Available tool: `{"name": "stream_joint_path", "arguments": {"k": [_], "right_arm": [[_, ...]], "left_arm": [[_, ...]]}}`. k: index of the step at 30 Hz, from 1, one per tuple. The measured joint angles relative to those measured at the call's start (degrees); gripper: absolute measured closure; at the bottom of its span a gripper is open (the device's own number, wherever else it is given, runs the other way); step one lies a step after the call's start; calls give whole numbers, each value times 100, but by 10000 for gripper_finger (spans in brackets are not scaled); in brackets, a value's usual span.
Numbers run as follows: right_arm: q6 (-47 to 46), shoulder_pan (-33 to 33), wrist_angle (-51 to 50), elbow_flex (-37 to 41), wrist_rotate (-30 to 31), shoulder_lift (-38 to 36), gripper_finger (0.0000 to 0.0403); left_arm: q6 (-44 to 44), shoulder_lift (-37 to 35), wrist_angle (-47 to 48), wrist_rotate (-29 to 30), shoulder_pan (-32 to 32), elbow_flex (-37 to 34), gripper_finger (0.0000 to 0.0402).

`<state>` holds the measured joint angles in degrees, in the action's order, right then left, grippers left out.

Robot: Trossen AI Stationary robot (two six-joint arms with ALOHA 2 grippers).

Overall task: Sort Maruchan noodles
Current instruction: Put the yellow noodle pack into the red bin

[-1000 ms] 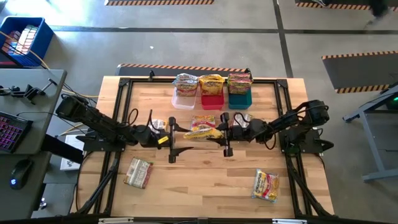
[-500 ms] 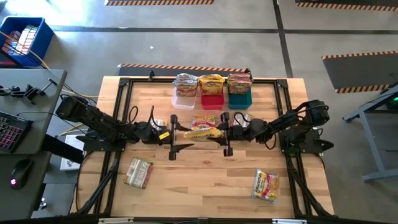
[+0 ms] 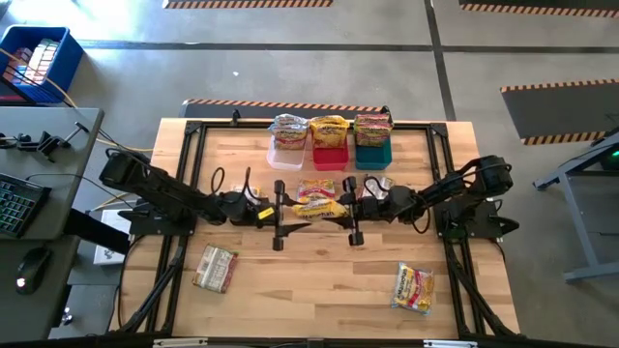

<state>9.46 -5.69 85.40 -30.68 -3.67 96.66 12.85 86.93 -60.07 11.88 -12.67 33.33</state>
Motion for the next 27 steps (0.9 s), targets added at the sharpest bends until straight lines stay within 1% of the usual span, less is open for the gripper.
{"name": "stream_joint_path", "arguments": {"k": [4, 8, 12, 15, 18, 21, 24, 27], "right_arm": [[1, 0, -26, 0, -4, -2, 304], [2, -21, -50, -8, 36, -2, 296], [40, -93, -166, -13, 315, -2, 261], [119, -143, -267, -13, 597, -2, 228], [321, -178, -353, -13, 982, -4, 197], [662, -260, -618, -13, 1626, -114, 176], [1059, -379, -1119, -13, 2449, -365, 166], [1183, -467, -2100, -33, 2831, -835, 163]], "left_arm": [[219, 80, 7, 9, 2, 58, 208], [230, 29, 42, 7, -4, 58, 238], [363, 31, 51, 20, -4, 56, 280], [437, 31, 94, 137, -4, 56, 302], [491, 10, 200, 307, -9, 53, 307], [531, -120, 546, 519, -4, 51, 306], [517, -330, 1078, 954, -4, 51, 305], [349, -518, 1597, 1226, -11, 51, 305]]}}
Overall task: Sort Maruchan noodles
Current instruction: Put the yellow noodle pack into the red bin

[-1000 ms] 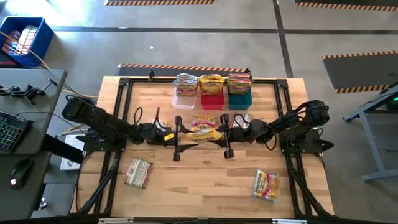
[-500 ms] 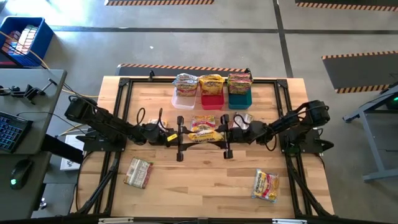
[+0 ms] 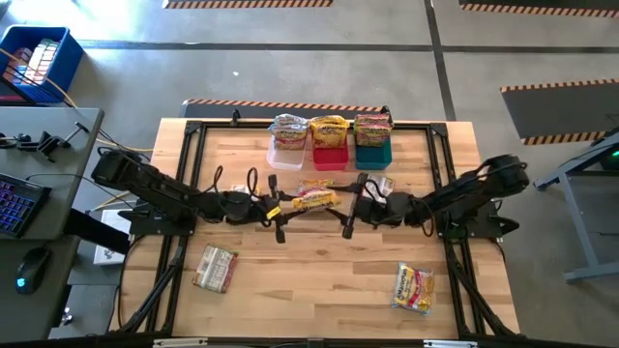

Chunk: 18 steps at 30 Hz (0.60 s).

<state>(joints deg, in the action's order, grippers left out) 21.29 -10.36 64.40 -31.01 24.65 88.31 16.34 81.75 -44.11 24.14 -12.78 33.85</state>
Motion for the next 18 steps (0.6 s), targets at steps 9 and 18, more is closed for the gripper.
{"name": "stream_joint_path", "arguments": {"k": [9, 18], "right_arm": [[-818, 69, -5905, -1818, 33, -1065, 162], [-819, 157, -8828, -4089, -120, 22, 162]], "left_arm": [[-560, -115, 883, 289, 319, 0, 305], [-676, -115, 1058, 143, 360, 0, 306]]}}
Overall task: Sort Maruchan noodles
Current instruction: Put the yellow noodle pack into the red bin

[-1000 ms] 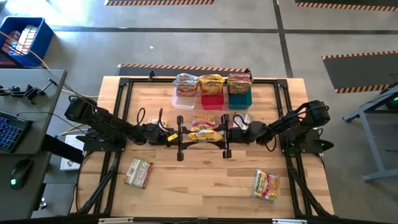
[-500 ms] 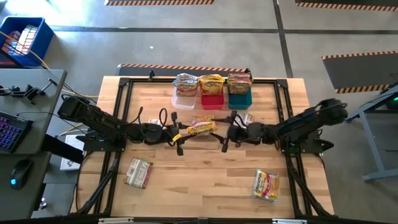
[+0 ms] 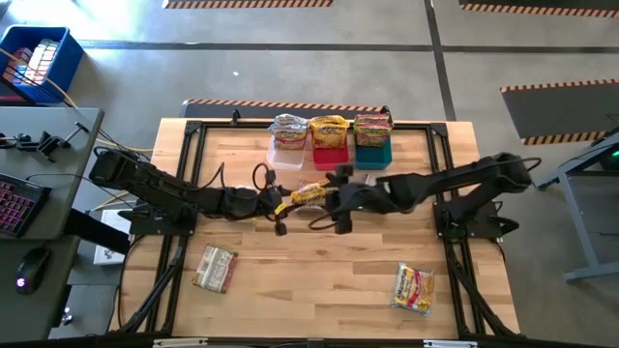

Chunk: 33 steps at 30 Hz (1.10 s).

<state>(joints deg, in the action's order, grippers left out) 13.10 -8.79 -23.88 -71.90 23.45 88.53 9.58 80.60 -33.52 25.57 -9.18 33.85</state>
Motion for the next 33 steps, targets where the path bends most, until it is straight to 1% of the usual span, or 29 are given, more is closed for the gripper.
{"name": "stream_joint_path", "arguments": {"k": [6, 10, 15, 18, 21, 25, 29, 33], "right_arm": [[29, 121, -1333, -1177, 16, 816, 159], [24, 158, -1915, -1848, 33, 1172, 134], [44, 207, -2505, -2532, 58, 1393, 103], [80, 278, -2526, -2665, -112, 1391, 99], [-42, 439, -2609, -2676, -674, 1398, 98], [-198, 752, -2756, -2671, -1042, 1554, 98], [-124, 946, -2732, -2671, -1590, 1700, 98], [21, 1049, -2741, -2669, -1797, 1862, 103]], "left_arm": [[-55, 0, 265, 19, 23, 0, 306], [-55, -1, 278, 52, 20, 0, 305], [-50, -2, 337, 4, 18, 0, 303], [-50, -2, 381, -20, 18, 0, 302], [-48, -2, 325, -18, 18, 0, 302], [-50, -2, 337, 16, 23, 0, 301], [-46, -2, 341, -5, 20, 0, 301], [-50, -2, 316, -147, 48, 0, 301]]}}
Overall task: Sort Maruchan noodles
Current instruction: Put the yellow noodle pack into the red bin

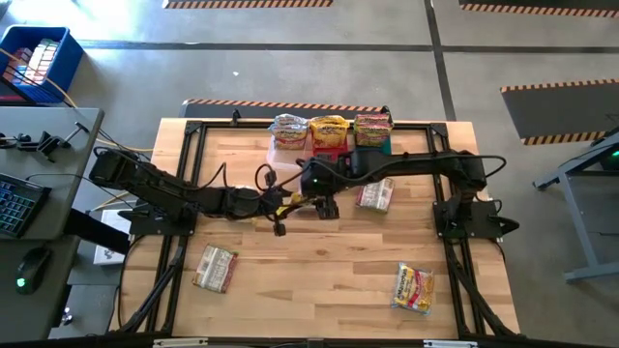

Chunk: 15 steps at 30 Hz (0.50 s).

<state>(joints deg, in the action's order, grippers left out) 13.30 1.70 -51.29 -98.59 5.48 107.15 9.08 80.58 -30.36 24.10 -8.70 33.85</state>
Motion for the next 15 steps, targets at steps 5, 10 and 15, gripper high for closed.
{"name": "stream_joint_path", "arguments": {"k": [5, 10, 15], "right_arm": [[24, 61, 16, 2, -285, 90, 118], [28, 67, 15, 2, -299, 108, 154], [201, 67, 68, 4, -301, 108, 210]], "left_arm": [[-143, 0, 5, -161, 117, 0, 301], [-292, 0, 1, -160, 234, 0, 300], [-361, 0, -1, -157, 274, 0, 295]]}}
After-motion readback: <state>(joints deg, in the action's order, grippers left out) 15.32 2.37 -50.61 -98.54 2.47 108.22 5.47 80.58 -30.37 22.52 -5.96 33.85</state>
